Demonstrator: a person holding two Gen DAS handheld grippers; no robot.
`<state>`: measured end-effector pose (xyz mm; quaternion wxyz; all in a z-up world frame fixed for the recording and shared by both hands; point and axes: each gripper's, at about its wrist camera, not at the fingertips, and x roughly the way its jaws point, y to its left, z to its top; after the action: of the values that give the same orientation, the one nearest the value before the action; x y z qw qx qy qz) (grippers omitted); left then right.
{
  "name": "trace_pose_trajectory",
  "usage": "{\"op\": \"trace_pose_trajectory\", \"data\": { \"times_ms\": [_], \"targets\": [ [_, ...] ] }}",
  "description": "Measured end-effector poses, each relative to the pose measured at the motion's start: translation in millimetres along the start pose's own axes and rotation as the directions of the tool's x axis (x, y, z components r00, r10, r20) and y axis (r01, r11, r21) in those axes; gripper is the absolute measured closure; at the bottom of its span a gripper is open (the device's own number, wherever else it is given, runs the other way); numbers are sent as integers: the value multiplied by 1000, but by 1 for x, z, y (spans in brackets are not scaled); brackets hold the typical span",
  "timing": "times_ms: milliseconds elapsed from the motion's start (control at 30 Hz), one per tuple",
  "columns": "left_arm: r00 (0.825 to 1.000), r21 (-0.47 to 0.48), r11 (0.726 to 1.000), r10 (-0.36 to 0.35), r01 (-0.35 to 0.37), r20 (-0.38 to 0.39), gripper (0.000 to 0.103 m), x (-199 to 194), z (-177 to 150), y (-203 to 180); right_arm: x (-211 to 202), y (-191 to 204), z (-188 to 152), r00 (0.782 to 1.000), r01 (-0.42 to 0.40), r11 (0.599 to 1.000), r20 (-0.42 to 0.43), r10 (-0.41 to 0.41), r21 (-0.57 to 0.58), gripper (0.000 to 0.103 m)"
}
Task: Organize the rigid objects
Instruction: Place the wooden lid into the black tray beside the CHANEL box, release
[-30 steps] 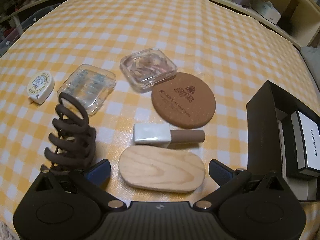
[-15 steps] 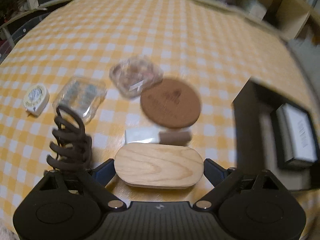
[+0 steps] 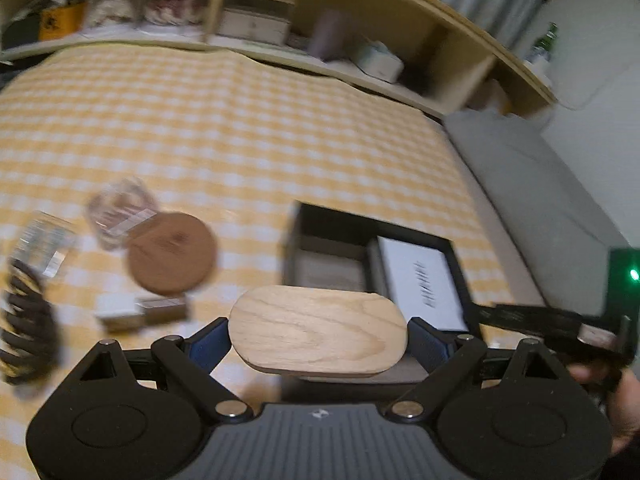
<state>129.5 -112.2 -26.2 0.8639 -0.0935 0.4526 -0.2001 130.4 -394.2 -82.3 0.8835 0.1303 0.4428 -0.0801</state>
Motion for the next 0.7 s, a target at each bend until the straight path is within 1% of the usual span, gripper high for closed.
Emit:
{"op": "trace_pose_trajectory", "data": {
  "times_ms": [100,233,367,567,700],
  "targets": [
    [999,13,999,-33,33,-16,10,13,-10,-22,0,-1,1,1000,-2,1000,-4,2,2,99],
    [998,19,999,-47,48,-34,10,29,-16,-36,0,0,0,1000,-8,1000,-11,8,1,99],
    [995,4,996,-85,85,-51,10,43,-18,-42,0,-2,2,999,-21,1000,-24,22,15,99],
    [986,21,990,-140,143,-95,10,68,-18,-52,0,-3,3,999,-27,1000,-31,28,15,99],
    [980,16,985,-171,174,-101,10,77,-19,-53,0,-3,3,999,-29,999,-32,29,17,99]
  ]
}}
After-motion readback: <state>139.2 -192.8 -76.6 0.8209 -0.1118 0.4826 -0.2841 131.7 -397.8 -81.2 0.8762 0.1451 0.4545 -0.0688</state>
